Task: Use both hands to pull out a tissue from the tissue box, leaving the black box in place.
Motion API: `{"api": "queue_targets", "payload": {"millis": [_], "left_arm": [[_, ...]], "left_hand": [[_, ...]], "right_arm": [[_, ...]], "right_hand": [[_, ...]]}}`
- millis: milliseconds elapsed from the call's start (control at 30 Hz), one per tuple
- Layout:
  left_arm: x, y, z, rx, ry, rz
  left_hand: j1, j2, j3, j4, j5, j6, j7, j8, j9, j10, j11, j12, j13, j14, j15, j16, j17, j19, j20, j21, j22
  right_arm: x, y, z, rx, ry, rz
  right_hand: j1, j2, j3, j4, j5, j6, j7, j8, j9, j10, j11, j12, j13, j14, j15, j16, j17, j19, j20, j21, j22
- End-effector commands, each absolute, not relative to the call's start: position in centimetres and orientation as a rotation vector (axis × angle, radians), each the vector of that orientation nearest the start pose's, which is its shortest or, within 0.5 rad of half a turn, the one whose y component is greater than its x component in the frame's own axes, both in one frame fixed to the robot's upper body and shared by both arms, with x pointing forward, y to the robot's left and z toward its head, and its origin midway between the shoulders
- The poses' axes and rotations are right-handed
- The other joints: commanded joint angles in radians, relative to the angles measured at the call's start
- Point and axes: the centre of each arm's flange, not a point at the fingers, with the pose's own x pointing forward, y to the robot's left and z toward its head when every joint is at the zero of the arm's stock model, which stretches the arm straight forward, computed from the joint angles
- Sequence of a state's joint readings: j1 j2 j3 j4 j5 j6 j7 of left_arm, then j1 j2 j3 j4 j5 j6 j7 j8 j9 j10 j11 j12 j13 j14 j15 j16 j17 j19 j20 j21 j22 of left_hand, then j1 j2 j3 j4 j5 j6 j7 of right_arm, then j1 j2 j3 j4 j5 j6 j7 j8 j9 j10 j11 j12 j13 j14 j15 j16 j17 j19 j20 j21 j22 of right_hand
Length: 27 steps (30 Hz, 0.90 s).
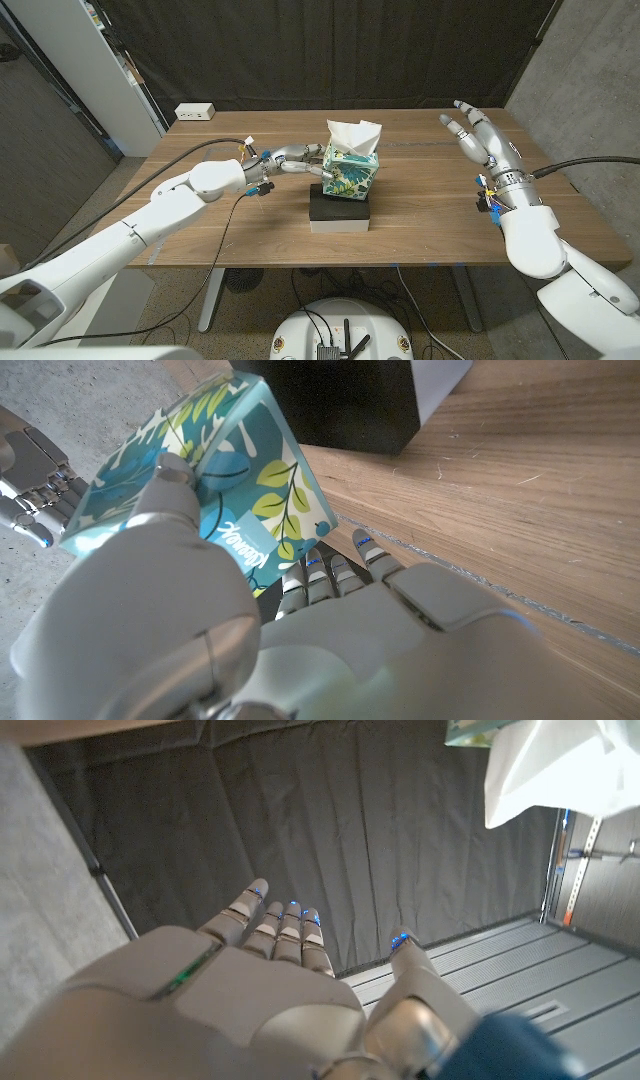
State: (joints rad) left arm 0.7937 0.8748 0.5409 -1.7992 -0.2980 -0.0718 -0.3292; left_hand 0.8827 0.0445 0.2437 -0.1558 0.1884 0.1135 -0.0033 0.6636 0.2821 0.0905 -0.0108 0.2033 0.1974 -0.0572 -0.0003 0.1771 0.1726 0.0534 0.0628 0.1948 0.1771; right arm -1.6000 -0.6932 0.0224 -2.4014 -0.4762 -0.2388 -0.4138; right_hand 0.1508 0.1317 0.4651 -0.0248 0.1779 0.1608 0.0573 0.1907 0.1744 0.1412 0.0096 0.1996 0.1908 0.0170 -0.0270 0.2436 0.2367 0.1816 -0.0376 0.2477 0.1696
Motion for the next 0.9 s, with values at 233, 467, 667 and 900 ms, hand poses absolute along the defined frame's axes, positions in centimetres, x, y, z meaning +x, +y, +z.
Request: {"api": "queue_targets", "payload": {"millis": [233, 467, 667, 900], "left_arm": [[56.2, 19.2, 1.8, 0.802, -0.579, -0.682], [56.3, 19.1, 1.9, 0.804, -0.58, -0.684], [56.4, 19.2, 2.0, 0.804, -0.582, -0.685], [56.5, 19.2, 2.1, 0.803, -0.584, -0.69]], "left_hand": [[-0.002, 0.008, 0.008, -0.004, 0.0, -0.002, -0.005, 0.251, 0.424, -0.002, 0.002, 0.002, 0.002, -0.008, 0.002, 0.002, -0.001, -0.006, 0.004, 0.003, 0.003], [-0.003, 0.008, 0.009, -0.004, 0.0, -0.003, -0.004, 0.256, 0.428, -0.002, 0.004, 0.002, 0.002, -0.008, 0.003, 0.002, -0.001, -0.006, 0.005, 0.003, 0.003], [-0.004, 0.009, 0.01, -0.004, 0.0, -0.005, -0.004, 0.259, 0.431, -0.002, 0.005, 0.002, 0.002, -0.009, 0.003, 0.002, -0.001, -0.007, 0.006, 0.003, 0.003], [-0.004, 0.009, 0.011, -0.004, 0.0, -0.006, -0.004, 0.262, 0.434, -0.002, 0.004, 0.003, 0.002, -0.009, 0.003, 0.002, -0.001, -0.007, 0.006, 0.003, 0.003]], "right_arm": [[38.0, -26.4, 0.2, -1.161, -0.914, -0.626], [38.0, -25.9, 0.1, -1.178, -0.915, -0.638], [38.2, -25.4, 0.2, -1.187, -0.917, -0.615], [38.6, -24.2, 0.4, -1.196, -0.94, -0.566]], "right_hand": [[0.027, 0.048, 0.018, -0.007, 0.002, 0.04, 0.005, 0.01, 0.003, 0.038, -0.002, 0.013, 0.003, 0.033, -0.005, 0.014, 0.002, 0.038, 0.006, 0.005, 0.005], [0.035, 0.05, 0.024, -0.009, 0.001, 0.053, -0.001, 0.013, 0.005, 0.05, -0.004, 0.015, 0.004, 0.044, -0.007, 0.018, 0.002, 0.048, 0.021, 0.004, 0.005], [0.038, 0.047, 0.026, -0.011, 0.0, 0.051, 0.0, 0.01, 0.005, 0.05, -0.003, 0.013, 0.004, 0.044, -0.007, 0.018, 0.003, 0.055, 0.016, 0.005, 0.006], [0.04, 0.047, 0.028, -0.011, -0.001, 0.049, 0.001, 0.008, 0.006, 0.048, -0.005, 0.011, 0.005, 0.042, -0.008, 0.018, 0.004, 0.055, 0.013, 0.002, 0.006]]}}
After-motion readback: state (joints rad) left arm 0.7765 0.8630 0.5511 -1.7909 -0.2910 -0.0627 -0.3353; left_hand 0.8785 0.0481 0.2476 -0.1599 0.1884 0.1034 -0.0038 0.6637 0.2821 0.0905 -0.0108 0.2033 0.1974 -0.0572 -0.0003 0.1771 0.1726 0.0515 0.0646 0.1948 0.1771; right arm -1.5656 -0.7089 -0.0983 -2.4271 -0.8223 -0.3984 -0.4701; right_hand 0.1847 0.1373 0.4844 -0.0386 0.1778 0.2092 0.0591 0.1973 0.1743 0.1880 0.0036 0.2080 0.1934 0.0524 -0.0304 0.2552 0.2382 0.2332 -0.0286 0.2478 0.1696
